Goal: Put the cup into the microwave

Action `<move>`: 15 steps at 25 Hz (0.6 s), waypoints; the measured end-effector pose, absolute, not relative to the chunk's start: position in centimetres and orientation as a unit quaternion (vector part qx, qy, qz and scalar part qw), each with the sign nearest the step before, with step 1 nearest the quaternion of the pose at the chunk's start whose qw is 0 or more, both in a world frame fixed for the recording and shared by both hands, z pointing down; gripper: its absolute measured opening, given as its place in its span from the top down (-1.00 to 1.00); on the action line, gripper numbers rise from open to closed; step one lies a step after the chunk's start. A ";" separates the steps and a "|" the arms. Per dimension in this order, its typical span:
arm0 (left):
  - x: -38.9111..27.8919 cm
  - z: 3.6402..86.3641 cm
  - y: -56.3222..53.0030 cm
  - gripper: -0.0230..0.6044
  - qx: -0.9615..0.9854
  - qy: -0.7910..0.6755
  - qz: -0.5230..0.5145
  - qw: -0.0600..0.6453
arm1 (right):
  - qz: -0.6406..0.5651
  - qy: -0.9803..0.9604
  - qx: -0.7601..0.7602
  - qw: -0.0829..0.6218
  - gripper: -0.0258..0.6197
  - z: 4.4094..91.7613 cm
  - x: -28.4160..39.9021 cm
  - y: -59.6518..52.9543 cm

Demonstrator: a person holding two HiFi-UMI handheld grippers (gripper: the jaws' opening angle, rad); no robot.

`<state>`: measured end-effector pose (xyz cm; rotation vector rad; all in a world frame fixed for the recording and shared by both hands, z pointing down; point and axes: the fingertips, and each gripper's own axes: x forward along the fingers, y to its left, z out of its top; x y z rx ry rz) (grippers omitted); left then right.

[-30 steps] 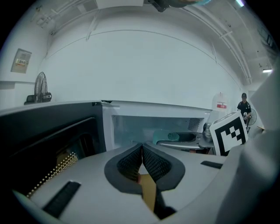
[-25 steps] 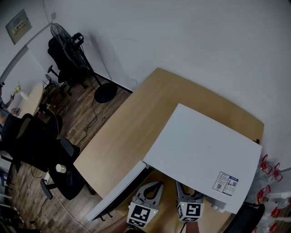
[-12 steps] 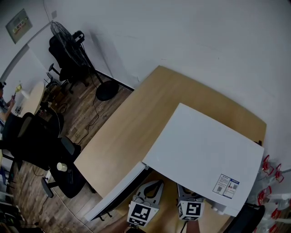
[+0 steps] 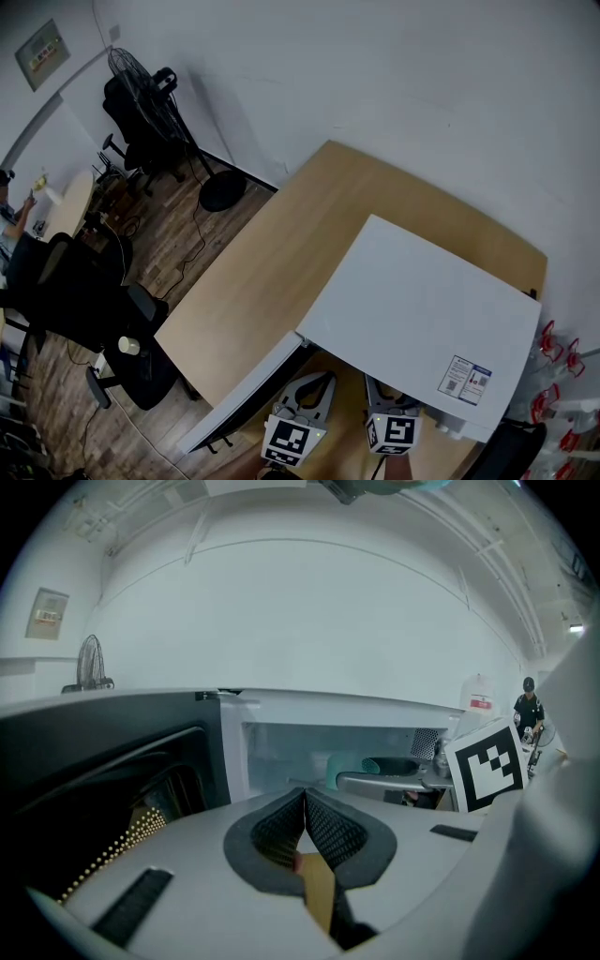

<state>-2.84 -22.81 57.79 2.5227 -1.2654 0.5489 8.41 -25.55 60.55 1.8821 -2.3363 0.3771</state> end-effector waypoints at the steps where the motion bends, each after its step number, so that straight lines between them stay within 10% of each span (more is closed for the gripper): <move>1: -2.9 57.6 -22.7 0.85 0.870 -0.436 0.189 0.132 | 0.122 -0.773 0.620 0.058 -0.19 60.4 8.4 -25.5; 15: -3.0 54.3 -19.9 0.85 0.880 -0.429 0.171 0.108 | 0.117 -0.767 0.629 0.057 -0.19 57.7 7.6 -21.5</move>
